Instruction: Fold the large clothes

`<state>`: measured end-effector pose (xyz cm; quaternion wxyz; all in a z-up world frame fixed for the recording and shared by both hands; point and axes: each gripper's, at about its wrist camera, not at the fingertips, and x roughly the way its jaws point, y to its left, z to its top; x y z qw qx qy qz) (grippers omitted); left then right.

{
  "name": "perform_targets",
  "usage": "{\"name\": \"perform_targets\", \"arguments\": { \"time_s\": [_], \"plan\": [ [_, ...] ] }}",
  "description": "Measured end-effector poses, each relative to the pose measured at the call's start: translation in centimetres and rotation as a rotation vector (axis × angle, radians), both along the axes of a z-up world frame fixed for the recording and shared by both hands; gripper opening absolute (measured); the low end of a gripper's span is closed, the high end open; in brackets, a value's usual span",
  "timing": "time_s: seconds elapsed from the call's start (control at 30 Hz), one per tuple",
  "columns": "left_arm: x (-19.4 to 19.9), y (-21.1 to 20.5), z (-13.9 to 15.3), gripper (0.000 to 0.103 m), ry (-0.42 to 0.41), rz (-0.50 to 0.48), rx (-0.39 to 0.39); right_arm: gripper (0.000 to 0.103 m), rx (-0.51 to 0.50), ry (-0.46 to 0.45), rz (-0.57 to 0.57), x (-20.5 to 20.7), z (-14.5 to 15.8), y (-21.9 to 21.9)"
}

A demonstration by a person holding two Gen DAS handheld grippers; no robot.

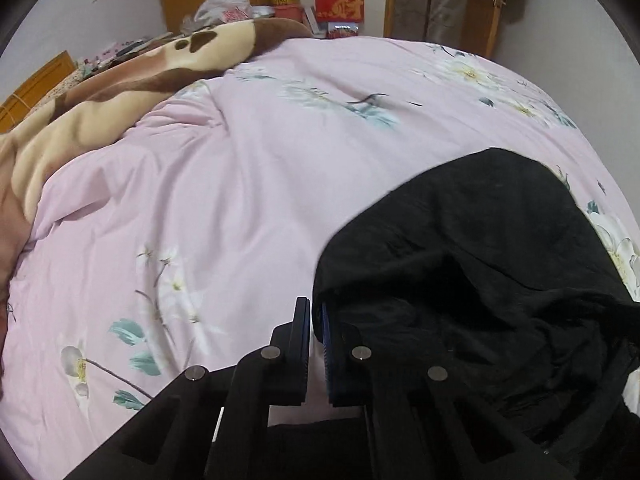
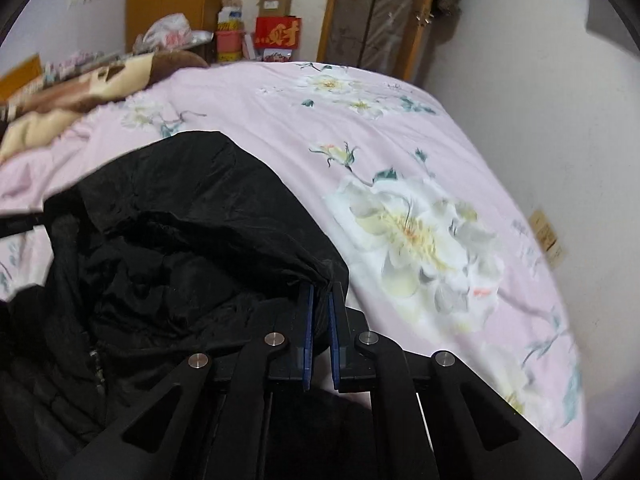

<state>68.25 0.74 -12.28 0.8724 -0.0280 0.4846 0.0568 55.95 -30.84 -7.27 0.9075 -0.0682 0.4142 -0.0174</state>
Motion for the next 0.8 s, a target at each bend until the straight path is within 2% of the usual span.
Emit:
{"name": "perform_targets", "arguments": {
  "time_s": [0.03,0.17,0.23,0.3,0.37,0.4,0.47,0.53,0.57,0.6,0.67,0.73,0.8],
  "plan": [
    [-0.2,0.4,-0.3,0.005,0.000,0.002,-0.010,0.006,0.069,0.010,-0.027,-0.2,-0.1,-1.2],
    [-0.9,1.2,-2.3,0.005,0.037,-0.008,-0.046,0.006,0.194,0.093,-0.099,0.5,-2.1,-3.6],
    [-0.8,1.3,-2.9,0.005,0.055,-0.003,-0.064,0.007,0.228,0.157,-0.131,1.1,-3.7,-4.2],
    [-0.8,1.0,-3.2,0.007,0.065,-0.011,-0.045,0.007,0.255,0.200,-0.165,1.5,-4.8,-4.5],
    [-1.1,0.6,-3.0,0.007,0.068,-0.053,-0.023,0.011,0.231,0.182,-0.164,1.3,-4.7,-4.2],
    [-1.3,0.5,-2.8,0.009,0.058,-0.065,-0.019,0.017,0.222,0.162,-0.159,1.1,-4.3,-4.1],
    [-1.7,1.1,-2.3,0.022,0.055,-0.092,-0.052,0.022,0.237,0.145,-0.158,0.7,-3.6,-4.3],
    [-2.2,2.6,-1.8,0.046,0.047,-0.092,-0.142,0.032,0.269,0.149,-0.170,0.4,-2.9,-5.1],
    [-2.5,3.6,-1.2,0.052,0.028,-0.093,-0.197,0.042,0.276,0.141,-0.179,0.3,-2.6,-5.4],
    [-2.8,4.3,-0.7,0.063,0.010,-0.089,-0.211,0.045,0.281,0.128,-0.186,0.1,-2.0,-5.7],
    [-3.1,5.7,0.8,0.066,-0.041,-0.087,-0.241,0.045,0.291,0.044,-0.173,-0.6,-0.1,-5.9],
    [-2.5,6.2,2.3,0.070,-0.077,-0.097,-0.238,0.047,0.278,-0.048,-0.142,-0.7,1.9,-5.4],
    [-1.7,6.2,3.4,0.073,-0.101,-0.103,-0.241,0.053,0.270,-0.094,-0.123,0.1,3.2,-4.6]
  ]
}}
